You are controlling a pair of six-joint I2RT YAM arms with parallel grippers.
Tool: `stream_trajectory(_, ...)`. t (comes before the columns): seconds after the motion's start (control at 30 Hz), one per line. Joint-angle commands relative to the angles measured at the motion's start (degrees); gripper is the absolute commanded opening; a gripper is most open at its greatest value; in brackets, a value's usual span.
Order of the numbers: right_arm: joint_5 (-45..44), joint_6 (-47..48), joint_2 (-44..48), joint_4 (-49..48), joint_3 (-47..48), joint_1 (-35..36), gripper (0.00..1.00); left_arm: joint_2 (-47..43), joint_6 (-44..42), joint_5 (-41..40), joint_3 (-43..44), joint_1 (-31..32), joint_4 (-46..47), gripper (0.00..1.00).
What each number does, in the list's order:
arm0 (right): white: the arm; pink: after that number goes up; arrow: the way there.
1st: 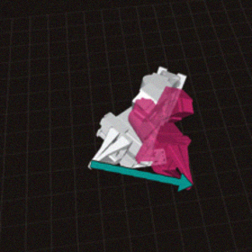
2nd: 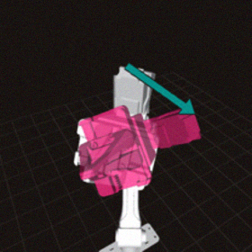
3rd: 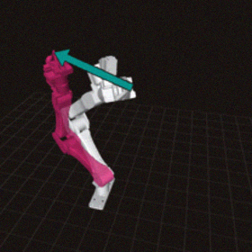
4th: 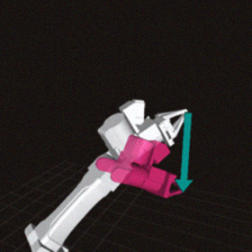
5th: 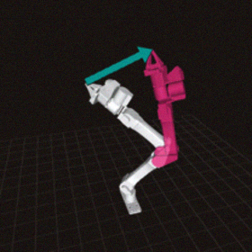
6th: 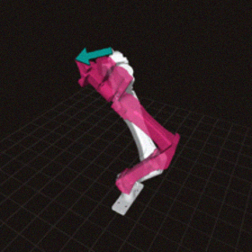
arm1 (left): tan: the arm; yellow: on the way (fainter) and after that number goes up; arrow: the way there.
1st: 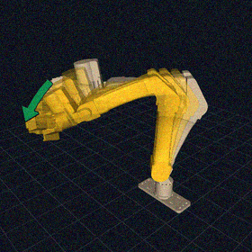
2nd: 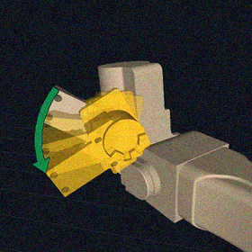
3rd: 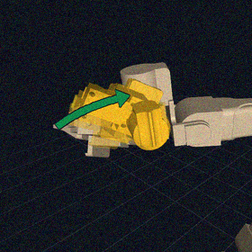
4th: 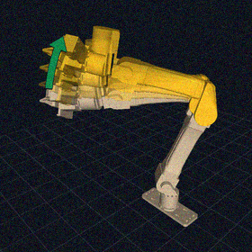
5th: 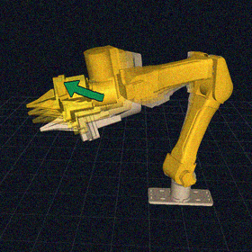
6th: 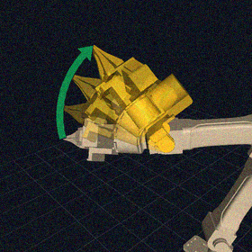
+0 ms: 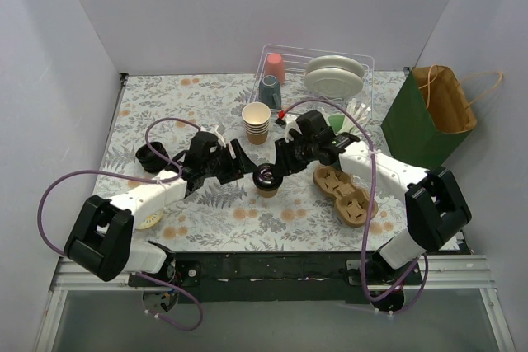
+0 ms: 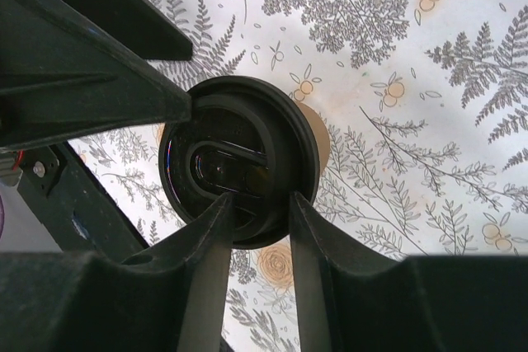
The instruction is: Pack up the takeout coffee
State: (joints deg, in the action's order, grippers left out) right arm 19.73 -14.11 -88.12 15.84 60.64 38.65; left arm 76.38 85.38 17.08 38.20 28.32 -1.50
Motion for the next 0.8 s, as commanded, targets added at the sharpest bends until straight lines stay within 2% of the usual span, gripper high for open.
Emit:
stream_trajectory(0.0,-0.8,1.4,-0.8,5.5,4.5,0.1,0.43,-2.7,-4.5,-4.9,6.5,0.0,-8.4,0.68)
stream_trajectory(0.2,-1.5,1.1,-1.3,7.5,7.7,0.1,0.44,-4.5,-8.5,-6.2,11.9,-0.1,-13.6,0.79)
stream_trajectory(0.37,-1.5,0.6,-0.8,7.6,8.3,0.0,0.44,-6.4,-14.2,-10.3,16.3,-0.1,-18.7,0.87)
stream_trajectory(0.5,-4.2,0.7,0.7,10.3,11.1,0.1,0.44,-7.4,-19.4,-14.4,20.6,-0.1,-23.9,0.98)
stream_trajectory(0.53,-5.1,0.7,1.7,10.6,11.5,0.0,0.44,-7.6,-20.5,-15.4,21.1,-0.1,-24.4,0.98)
stream_trajectory(0.63,-11.0,0.7,4.3,11.8,13.4,0.0,0.45,-8.1,-24.1,-16.4,21.5,0.0,-26.1,0.98)
stream_trajectory(0.77,-26.3,2.3,7.3,16.1,17.2,0.0,0.50,-11.3,-26.1,-20.3,18.2,-0.1,-24.2,0.98)
